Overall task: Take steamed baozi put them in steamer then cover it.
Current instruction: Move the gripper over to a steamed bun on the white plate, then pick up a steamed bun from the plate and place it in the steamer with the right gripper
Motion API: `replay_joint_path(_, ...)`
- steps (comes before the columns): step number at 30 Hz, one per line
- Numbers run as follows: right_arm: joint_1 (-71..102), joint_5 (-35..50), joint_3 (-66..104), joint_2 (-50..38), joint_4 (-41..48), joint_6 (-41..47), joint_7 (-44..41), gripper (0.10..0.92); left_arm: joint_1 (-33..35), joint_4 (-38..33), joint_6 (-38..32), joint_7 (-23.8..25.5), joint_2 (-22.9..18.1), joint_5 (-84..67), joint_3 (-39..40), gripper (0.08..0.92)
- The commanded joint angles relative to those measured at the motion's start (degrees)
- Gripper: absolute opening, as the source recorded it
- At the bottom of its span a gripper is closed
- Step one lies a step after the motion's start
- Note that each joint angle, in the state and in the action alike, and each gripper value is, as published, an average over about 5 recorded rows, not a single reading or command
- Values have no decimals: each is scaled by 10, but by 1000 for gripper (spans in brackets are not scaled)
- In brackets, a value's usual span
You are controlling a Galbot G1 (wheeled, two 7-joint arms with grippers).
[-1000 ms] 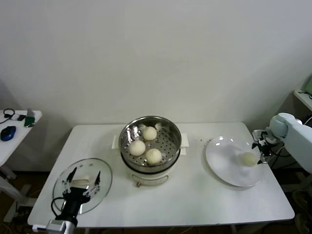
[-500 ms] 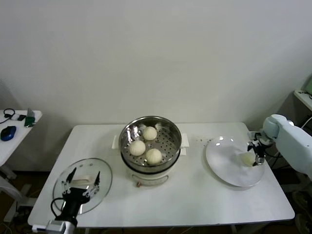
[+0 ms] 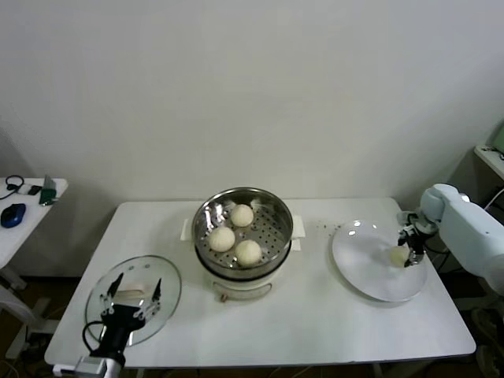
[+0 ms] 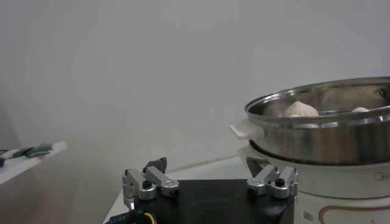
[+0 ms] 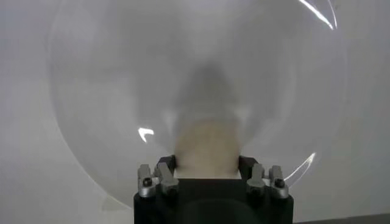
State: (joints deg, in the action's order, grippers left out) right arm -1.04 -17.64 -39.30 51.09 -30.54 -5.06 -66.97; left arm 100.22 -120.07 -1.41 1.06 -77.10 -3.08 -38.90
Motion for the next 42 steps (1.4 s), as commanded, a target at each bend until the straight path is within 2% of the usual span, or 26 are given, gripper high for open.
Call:
replay_joint_path(1, -3, 44, -27, -12, -22, 15, -3, 665, 0, 5, -3, 0, -1, -2, 0, 823)
replay_joint_path(6, -28, 118, -85, -49, -80, 48, 0, 662, 2, 6, -6, 1, 0, -1, 4, 823)
replay_joint_path(9, -66, 190, -141, -76, -127, 79, 8, 662, 0, 5, -6, 1, 1, -3, 5, 823)
replay_joint_path(18, -275, 394, -366, -108, -250, 155, 33, 662, -2, -3, -5, 2, 3, -6, 14, 823)
replay_joint_path(25, -454, 539, -525, -35, -281, 179, 43, 662, -12, -12, 2, 4, 6, -5, 26, 823)
replay_joint_path(31, -508, 660, -592, 46, -289, 197, 58, 662, -15, -15, 1, 4, 14, -5, 32, 823)
replay_joint_path(42, -510, 771, -629, 196, -293, 223, 92, 670, -16, -23, 0, 10, 27, -10, 40, 823)
